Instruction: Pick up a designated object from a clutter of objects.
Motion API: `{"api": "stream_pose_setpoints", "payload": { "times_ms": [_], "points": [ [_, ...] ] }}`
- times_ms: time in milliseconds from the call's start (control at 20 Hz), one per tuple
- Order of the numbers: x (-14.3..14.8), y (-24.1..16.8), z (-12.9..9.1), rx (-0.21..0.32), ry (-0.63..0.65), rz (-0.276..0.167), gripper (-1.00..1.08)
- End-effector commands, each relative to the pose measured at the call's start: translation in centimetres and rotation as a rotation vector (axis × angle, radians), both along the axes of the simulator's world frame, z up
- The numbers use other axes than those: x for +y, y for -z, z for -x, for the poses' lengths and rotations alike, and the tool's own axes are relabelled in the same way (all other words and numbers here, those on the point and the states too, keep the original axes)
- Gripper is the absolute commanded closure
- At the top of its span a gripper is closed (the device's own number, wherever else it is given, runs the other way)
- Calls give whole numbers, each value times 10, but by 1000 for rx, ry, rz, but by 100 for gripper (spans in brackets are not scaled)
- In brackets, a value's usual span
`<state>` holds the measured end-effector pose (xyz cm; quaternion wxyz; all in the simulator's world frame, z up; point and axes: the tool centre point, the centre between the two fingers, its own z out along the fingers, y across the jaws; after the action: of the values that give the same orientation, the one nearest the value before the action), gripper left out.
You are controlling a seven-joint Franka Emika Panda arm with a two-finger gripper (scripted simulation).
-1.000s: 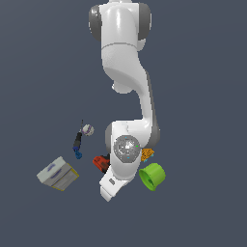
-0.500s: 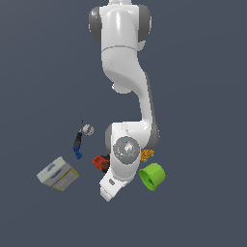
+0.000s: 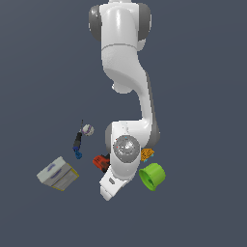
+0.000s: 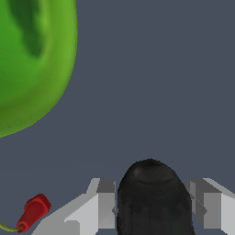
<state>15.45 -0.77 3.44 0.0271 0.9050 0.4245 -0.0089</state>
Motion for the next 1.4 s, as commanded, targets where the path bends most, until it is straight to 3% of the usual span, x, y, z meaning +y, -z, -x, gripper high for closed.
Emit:
{"api": "stream_pose_setpoints", "payload": {
  "times_ms": [0,550,1350],
  "points": [
    [0,-7,2,-1,0,1,108],
    [0,-74,22,-1,0,1,108],
    [0,-252,76,-1,-1,1,108]
  ]
}}
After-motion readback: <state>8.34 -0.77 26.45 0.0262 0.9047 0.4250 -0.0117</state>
